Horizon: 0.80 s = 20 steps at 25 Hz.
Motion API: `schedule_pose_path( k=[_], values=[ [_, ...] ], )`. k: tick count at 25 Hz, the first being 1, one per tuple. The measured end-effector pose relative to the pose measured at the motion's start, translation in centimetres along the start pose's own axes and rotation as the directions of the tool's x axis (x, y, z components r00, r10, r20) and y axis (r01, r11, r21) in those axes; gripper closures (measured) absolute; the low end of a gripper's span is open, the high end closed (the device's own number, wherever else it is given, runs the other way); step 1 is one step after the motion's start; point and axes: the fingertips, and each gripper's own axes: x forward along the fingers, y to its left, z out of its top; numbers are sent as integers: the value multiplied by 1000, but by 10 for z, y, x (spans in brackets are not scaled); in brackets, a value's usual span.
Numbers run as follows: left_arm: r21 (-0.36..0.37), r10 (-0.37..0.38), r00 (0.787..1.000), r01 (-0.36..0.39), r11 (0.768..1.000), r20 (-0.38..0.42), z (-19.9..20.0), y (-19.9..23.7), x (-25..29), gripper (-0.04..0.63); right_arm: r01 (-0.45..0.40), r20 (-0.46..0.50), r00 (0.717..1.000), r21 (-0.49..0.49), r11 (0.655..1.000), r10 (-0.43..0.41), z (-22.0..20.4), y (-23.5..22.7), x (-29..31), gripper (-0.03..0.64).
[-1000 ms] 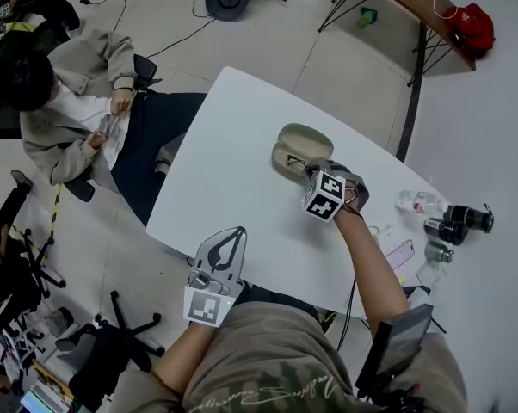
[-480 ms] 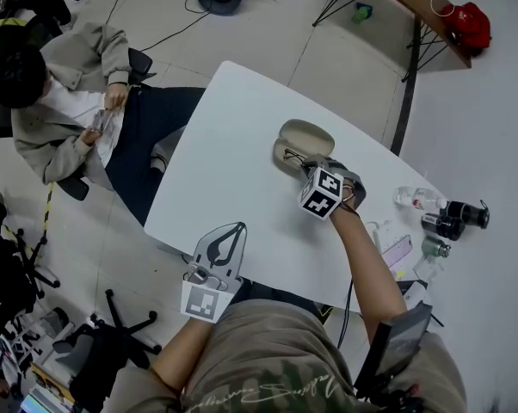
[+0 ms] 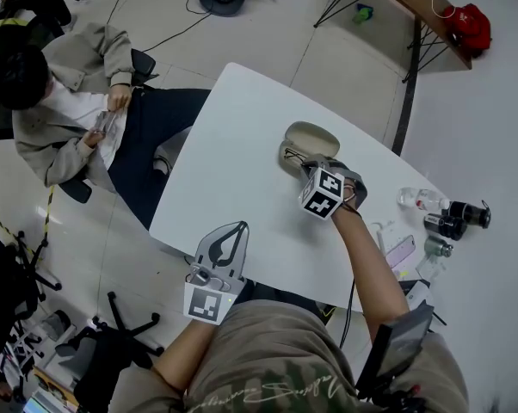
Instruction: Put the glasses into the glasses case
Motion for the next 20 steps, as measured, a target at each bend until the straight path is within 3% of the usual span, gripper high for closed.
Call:
schedule_pose_path(
  k=[20],
  values=[
    [-3,-12,1000,12,1000,4,0,34,7,589,12,-11,1000,21,1000,-12,15,-1,4,591]
  ],
)
